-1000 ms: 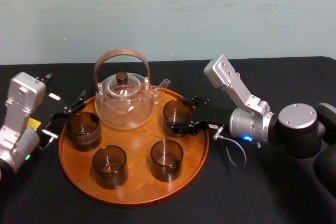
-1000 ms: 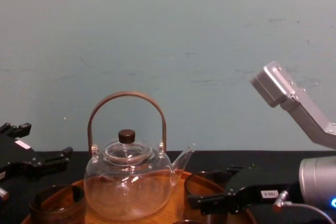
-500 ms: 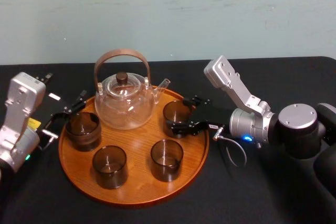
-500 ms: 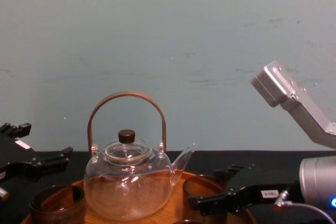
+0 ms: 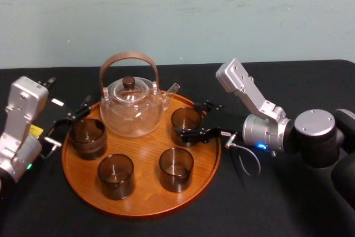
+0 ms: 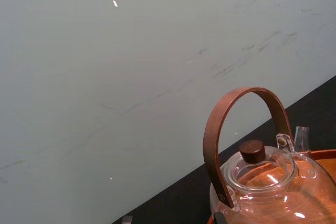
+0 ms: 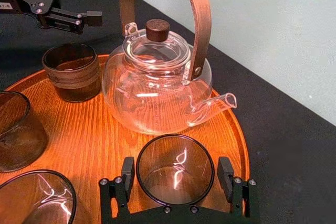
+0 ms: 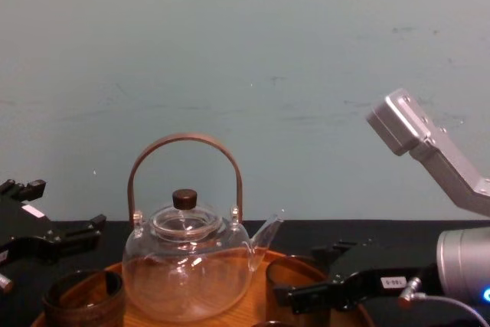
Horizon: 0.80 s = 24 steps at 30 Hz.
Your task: Pick up the glass from the table and place it on the tray.
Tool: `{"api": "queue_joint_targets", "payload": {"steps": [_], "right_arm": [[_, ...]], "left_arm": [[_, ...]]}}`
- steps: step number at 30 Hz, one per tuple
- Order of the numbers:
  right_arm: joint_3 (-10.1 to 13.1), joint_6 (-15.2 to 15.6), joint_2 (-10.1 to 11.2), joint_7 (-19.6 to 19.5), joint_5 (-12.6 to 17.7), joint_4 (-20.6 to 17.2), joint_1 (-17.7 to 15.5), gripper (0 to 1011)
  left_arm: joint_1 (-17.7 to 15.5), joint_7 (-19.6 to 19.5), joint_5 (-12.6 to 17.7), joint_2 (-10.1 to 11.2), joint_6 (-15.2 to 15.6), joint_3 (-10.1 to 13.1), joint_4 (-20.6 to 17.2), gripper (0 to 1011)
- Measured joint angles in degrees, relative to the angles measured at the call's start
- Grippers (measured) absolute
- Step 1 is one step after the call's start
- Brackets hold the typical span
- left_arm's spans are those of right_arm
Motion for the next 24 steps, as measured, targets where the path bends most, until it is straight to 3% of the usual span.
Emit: {"api": "queue_joint_targets", "payload": {"steps": [9,16,24], "right_arm": [[0.5,0.1,0.4,0.5,0.6,-0.6,-0.3,1002],[1.9,0.5,2.6,1.5,2.2,-3.9,-2.3,1002],[3.9,0.6,6.6,1.6,4.3,-9.6,-5.9,1002]], "left_arm": [[0.0,0.0,0.0,0.0,0.0,0.0,0.0,1001],[0.0,0.0,0.0,0.0,0.0,0.0,0.0,1001],[0.0,0.0,0.0,0.0,0.0,0.0,0.0,1001]]}}
